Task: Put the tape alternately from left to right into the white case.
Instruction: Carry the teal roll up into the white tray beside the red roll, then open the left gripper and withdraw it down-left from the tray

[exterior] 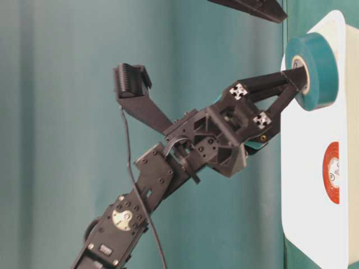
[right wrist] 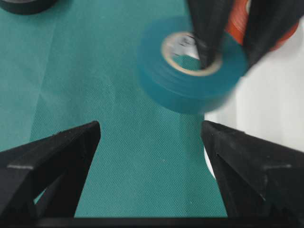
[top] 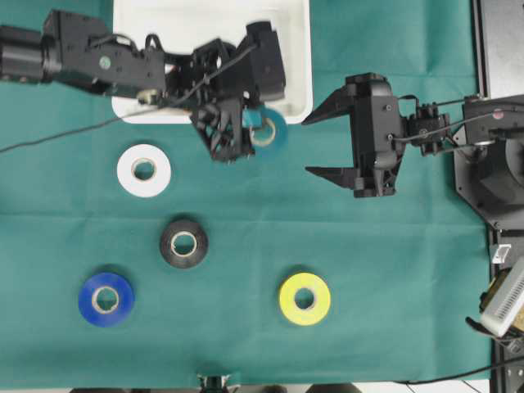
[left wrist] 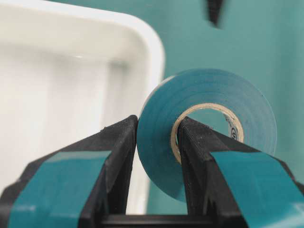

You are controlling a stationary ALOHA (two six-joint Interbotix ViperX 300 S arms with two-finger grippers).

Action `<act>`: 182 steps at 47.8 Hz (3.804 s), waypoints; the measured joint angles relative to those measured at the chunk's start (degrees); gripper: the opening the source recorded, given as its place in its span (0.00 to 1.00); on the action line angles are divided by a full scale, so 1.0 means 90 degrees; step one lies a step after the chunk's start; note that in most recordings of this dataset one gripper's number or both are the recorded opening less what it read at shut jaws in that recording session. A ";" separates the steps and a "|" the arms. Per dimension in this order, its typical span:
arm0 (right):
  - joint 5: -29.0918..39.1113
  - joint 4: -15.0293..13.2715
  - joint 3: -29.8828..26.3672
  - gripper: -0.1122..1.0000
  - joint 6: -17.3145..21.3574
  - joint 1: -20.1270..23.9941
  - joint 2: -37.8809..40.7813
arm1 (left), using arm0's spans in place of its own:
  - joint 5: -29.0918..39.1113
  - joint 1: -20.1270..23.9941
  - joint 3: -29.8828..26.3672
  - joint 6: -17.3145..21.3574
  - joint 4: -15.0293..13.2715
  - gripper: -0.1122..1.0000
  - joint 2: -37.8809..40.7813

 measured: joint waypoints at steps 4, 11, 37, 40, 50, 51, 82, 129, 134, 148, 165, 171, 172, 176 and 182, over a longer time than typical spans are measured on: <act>-0.0020 0.0000 0.0000 0.70 0.0000 -0.0010 0.0029 | 0.0000 0.0127 -0.0049 0.0000 0.0000 0.33 0.0088; -0.0029 0.0000 0.0000 0.70 0.0000 0.0000 0.0039 | 0.0000 0.0342 -0.0088 0.0000 0.0000 0.33 0.0166; -0.0039 0.0000 0.0000 0.70 0.0000 -0.0010 0.0059 | -0.0225 0.0596 -0.0117 0.0186 0.0010 0.33 0.0215; -0.0039 0.0000 0.0000 0.70 0.0000 0.0000 0.0059 | -0.0225 0.0596 -0.0117 0.0195 0.0000 0.33 0.0215; -0.0039 0.0000 0.0010 0.70 0.0000 0.0000 0.0049 | -0.0234 0.0615 -0.0117 0.0225 0.0000 0.64 0.0264; -0.0039 0.0000 0.0000 0.70 -0.0010 0.0000 0.0059 | -0.0234 0.0615 -0.0117 0.0215 0.0000 0.70 0.0283; -0.0039 0.0010 0.0000 0.70 0.0000 0.0000 0.0059 | -0.0234 0.0615 -0.0127 0.0225 0.0000 0.95 0.0332; -0.0039 0.0000 0.0000 0.70 0.0000 0.0000 0.0059 | -0.0059 -0.0693 0.0264 0.0195 0.0000 0.95 -0.0254; -0.0039 0.0000 0.0000 0.70 0.0000 0.0000 0.0049 | -0.0059 -0.0781 0.0420 0.0186 0.0000 0.95 -0.0352; -0.0039 0.0000 0.0000 0.70 0.0000 0.0000 0.0049 | -0.0059 -0.0840 0.0635 0.0195 0.0000 0.95 -0.0479; -0.0039 0.0000 0.0000 0.70 0.0059 0.0000 0.0049 | -0.0078 -0.0830 0.0625 0.0195 -0.0010 0.94 -0.0479; -0.0039 0.0000 0.0000 0.70 0.0059 0.0000 0.0059 | -0.0068 -0.0840 0.0635 0.0195 0.0000 0.94 -0.0488; -0.0039 0.0000 0.0000 0.70 0.0059 0.0000 0.0059 | -0.0068 -0.0840 0.0625 0.0195 0.0000 0.94 -0.0479; -0.0039 0.0000 0.0000 0.70 0.0059 0.0000 0.0059 | -0.0078 -0.0840 0.0635 0.0195 0.0000 0.94 -0.0479; -0.0039 0.0000 0.0000 0.70 0.0059 0.0000 0.0059 | -0.0068 -0.0840 0.0625 0.0195 0.0000 0.94 -0.0488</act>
